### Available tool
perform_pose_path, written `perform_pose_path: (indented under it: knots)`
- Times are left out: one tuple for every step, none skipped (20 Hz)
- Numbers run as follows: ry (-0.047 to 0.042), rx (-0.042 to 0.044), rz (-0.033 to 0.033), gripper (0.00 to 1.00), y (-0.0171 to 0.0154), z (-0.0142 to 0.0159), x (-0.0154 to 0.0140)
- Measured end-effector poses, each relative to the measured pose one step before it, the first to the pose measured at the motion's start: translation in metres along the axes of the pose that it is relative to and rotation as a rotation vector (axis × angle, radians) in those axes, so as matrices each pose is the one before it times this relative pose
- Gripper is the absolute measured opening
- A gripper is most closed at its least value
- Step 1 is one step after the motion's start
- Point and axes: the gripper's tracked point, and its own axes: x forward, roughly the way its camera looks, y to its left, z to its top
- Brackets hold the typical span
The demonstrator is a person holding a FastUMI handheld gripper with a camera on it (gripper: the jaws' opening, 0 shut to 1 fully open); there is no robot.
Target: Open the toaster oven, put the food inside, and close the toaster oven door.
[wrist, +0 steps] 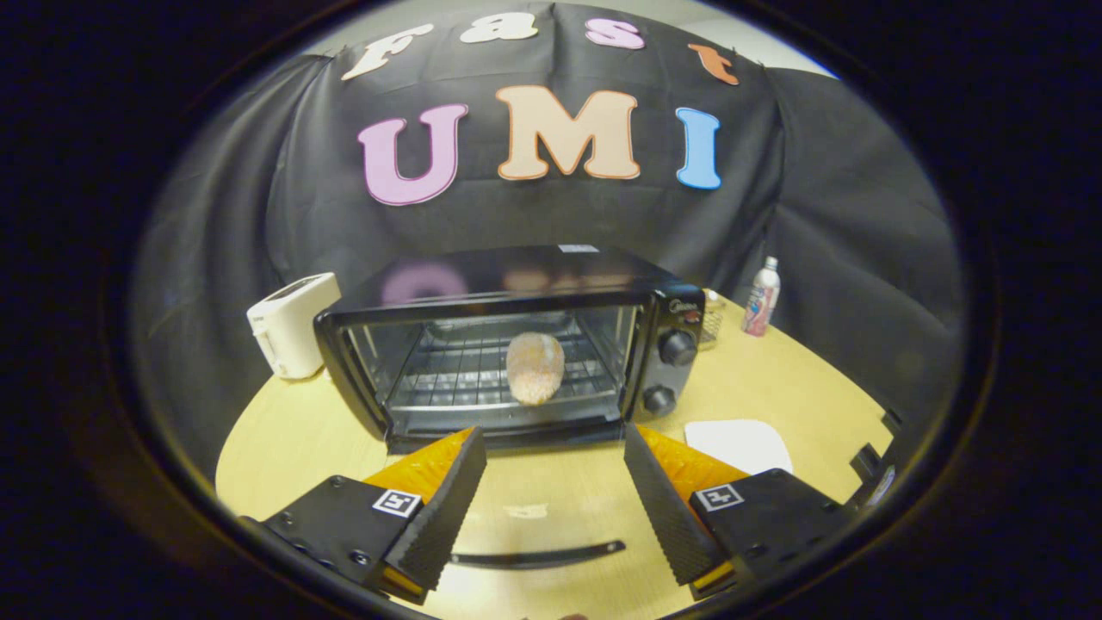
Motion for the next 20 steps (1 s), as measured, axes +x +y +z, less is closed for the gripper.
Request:
perform_pose_path:
  knots:
    - [0.00897,-0.00842,-0.01058,0.99,-0.00324,-0.00704,-0.00899]
    - [0.01701,-0.00642,-0.00561,0.99,-0.00112,-0.00814,-0.00759]
    - [0.01194,-0.00027,-0.00858,0.99,-0.00072,-0.00963,-0.00693]
    - [0.00557,0.0074,-0.01565,1.0,-0.00289,-0.00559,-0.00573]
    - [0.00738,0.0042,-0.00161,1.0,0.00036,-0.00696,-0.0056]
    - [0.01811,0.00061,-0.00032,1.0,0.00126,-0.00944,-0.00517]
    - [0.01892,-0.00163,-0.00218,1.0,-0.00097,-0.01252,-0.00548]
    - [0.0145,0.00462,-0.00208,1.0,0.00026,-0.00954,-0.00511]
    - [0.00723,0.00656,0.01256,1.0,0.00398,-0.00804,-0.00176]
    - [0.00932,0.00298,0.01774,1.0,0.00484,-0.00785,-0.0007]
    - [0.01378,-0.00527,0.01185,1.0,0.00371,-0.01078,-0.00088]
    - [0.01973,-0.0099,0.00407,1.0,0.00136,-0.01041,0.00006]
    - [0.02012,-0.01185,-0.00171,1.0,-0.00028,-0.01145,0.00206]
    - [0.0162,-0.00855,0.0023,1.0,0.00064,-0.00734,0.00202]
    - [0.0101,-0.00485,0.00309,1.0,-0.00182,-0.00401,0.00856]
    - [0.00136,-0.00257,0.0083,1.0,0.00093,-0.00147,0.00472]
    - [0.00124,0.00037,0.0089,1.0,0.00249,-0.00198,0.00533]
    - [0.00253,0.0,0.00561,1.0,0.00221,-0.00093,0.00457]
    - [0.00535,-0.00052,0.00519,1.0,0.00189,-0.00192,0.00356]
    - [0.00475,0.00333,0.00567,1.0,0.00147,-0.00072,0.00501]
